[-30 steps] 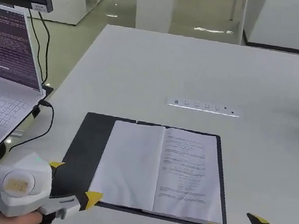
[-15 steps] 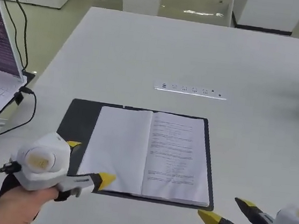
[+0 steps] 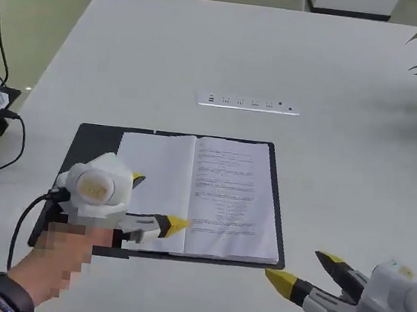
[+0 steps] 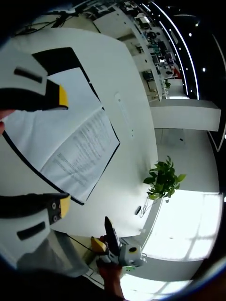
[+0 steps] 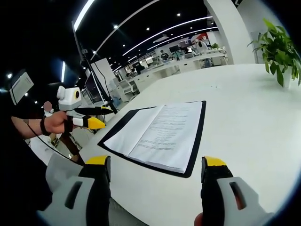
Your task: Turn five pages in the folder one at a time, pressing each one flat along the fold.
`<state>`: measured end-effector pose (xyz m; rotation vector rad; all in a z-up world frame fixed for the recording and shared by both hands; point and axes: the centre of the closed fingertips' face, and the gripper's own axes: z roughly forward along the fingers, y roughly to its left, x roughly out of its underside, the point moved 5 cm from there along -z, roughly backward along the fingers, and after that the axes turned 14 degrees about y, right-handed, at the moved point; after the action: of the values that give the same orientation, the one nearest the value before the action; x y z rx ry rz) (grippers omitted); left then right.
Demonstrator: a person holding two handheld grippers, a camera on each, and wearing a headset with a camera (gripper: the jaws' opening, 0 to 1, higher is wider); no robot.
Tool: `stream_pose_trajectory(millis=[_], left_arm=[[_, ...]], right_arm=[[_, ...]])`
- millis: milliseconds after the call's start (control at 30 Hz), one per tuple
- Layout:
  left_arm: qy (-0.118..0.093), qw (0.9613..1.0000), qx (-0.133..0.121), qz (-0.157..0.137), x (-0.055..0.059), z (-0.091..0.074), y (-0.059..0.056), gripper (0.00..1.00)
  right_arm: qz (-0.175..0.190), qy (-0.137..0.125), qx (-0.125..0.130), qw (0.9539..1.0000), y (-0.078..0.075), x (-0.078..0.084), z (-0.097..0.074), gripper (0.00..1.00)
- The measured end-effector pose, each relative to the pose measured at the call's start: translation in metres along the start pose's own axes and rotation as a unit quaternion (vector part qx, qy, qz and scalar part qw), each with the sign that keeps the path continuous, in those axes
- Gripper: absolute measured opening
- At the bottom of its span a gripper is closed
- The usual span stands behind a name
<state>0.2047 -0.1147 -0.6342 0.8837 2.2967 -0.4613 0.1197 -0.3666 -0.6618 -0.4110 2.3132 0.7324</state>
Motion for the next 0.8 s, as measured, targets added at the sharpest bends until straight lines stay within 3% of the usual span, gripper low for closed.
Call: stream_pose_trajectory(millis=[233,533,800], left_arm=[[0.014,0.9994,0.026,0.021,-0.014,0.027,-0.02,0.71],[0.018,0.9981,0.041,0.042,-0.034,0.051,-0.032,0.7],[0.031,0.9972,0.047,0.049,-0.037,0.075,-0.04,0.7]], right_arm=[[0.005,0.001,-0.004,1.0,-0.004,0.005,0.003,0.78],[0.009,0.006,-0.008,0.9999,-0.008,0.005,0.001,0.77],[0.008,0.003,-0.011,0.9999,-0.012,0.002,0.0,0.77]])
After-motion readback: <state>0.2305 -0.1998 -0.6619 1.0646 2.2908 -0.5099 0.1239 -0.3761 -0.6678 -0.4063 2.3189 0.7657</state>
